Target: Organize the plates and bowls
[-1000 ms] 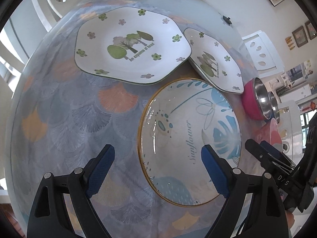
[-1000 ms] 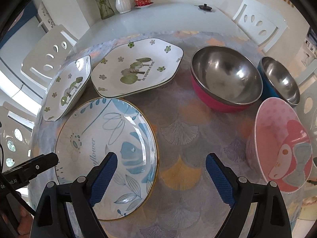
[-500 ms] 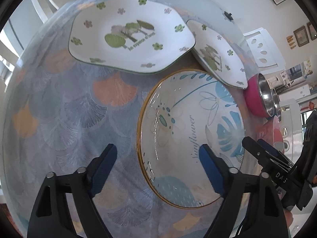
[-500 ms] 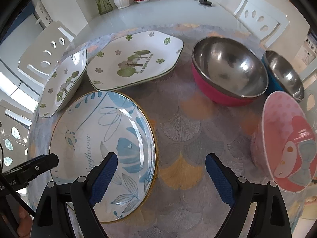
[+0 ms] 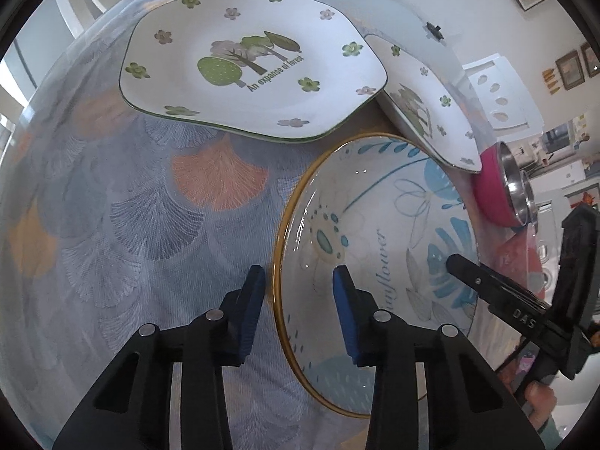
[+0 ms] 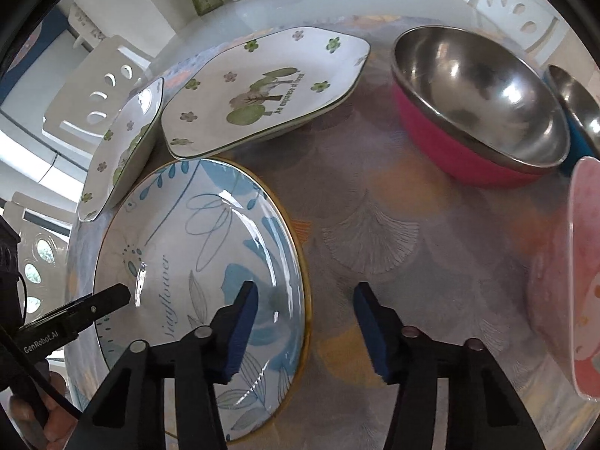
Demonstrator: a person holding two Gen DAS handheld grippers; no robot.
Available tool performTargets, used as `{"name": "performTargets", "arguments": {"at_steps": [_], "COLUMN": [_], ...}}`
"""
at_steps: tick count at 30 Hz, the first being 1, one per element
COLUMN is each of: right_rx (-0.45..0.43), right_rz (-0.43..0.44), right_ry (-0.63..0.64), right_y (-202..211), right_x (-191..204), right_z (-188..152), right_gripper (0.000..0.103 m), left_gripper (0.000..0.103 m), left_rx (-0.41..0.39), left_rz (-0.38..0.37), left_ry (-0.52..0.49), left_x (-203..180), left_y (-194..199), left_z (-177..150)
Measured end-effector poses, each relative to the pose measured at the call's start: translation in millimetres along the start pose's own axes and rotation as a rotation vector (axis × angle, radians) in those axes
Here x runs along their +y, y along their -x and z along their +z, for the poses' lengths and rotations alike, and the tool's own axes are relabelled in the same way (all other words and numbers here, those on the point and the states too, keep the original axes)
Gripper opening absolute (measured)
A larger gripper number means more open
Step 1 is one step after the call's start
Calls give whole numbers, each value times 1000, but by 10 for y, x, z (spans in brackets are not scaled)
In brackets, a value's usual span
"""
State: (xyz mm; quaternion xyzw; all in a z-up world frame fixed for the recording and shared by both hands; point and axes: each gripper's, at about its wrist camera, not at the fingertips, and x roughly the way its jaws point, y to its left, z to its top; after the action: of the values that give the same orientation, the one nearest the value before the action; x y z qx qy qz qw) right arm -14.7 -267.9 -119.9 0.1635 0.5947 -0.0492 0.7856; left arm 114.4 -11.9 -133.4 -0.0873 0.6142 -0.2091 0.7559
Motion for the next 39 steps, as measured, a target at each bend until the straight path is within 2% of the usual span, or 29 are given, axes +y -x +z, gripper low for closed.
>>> {"name": "performTargets", "arguments": {"at_steps": [6,11,14,20,30,39], "right_rx": [-17,-7,-5,23,26,45], "right_rz": [38,56,37,103,100,106], "right_ry": [25,106,145,144,132,144], "right_y": [-31,-64,-73,-22,169,404], "right_x": [-5,108,190,120,283,671], "right_z": [61,66,36,-36,-173,-361], "right_gripper": [37,36,36,35,35,35], "left_gripper": [33,33,33,33,33,33], "left_rx": [-3,0,7,-5,-52,-131], "left_rz": [-43,-30,-51,-60,-58,-18], "left_ry": [-37,-90,-93,-105,-50,31], "left_x": [-13,-89,-64,-72,-58,186], "left_y": [-14,-28,0,93,367,860], "left_z": [-5,-17,-23,-85,-206,-579]}}
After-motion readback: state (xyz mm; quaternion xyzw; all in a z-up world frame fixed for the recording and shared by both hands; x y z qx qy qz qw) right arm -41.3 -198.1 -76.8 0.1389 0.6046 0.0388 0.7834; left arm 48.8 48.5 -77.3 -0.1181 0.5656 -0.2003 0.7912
